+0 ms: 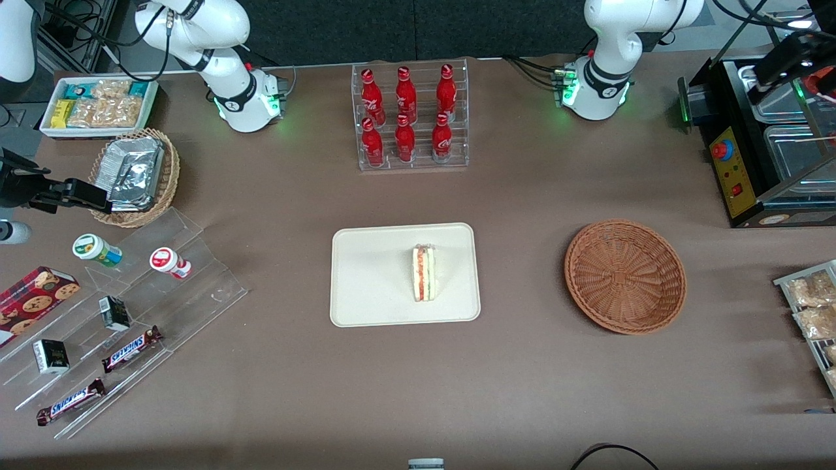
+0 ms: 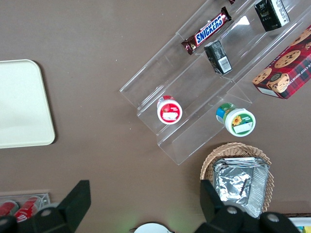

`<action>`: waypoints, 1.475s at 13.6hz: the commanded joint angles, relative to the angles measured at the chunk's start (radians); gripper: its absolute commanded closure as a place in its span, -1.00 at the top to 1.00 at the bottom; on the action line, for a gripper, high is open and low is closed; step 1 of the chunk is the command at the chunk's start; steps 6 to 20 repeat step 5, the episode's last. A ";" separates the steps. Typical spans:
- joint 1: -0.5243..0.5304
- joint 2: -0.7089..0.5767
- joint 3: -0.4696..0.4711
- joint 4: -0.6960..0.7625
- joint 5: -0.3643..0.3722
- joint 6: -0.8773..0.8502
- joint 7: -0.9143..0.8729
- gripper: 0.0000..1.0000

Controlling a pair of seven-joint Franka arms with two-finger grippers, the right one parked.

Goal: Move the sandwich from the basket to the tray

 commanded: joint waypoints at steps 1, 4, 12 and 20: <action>0.000 -0.029 0.014 -0.030 -0.016 0.003 0.026 1.00; 0.006 -0.026 0.014 -0.028 -0.019 -0.014 0.057 1.00; 0.006 -0.026 0.014 -0.028 -0.017 -0.024 0.108 1.00; 0.006 -0.026 0.014 -0.028 -0.017 -0.024 0.108 1.00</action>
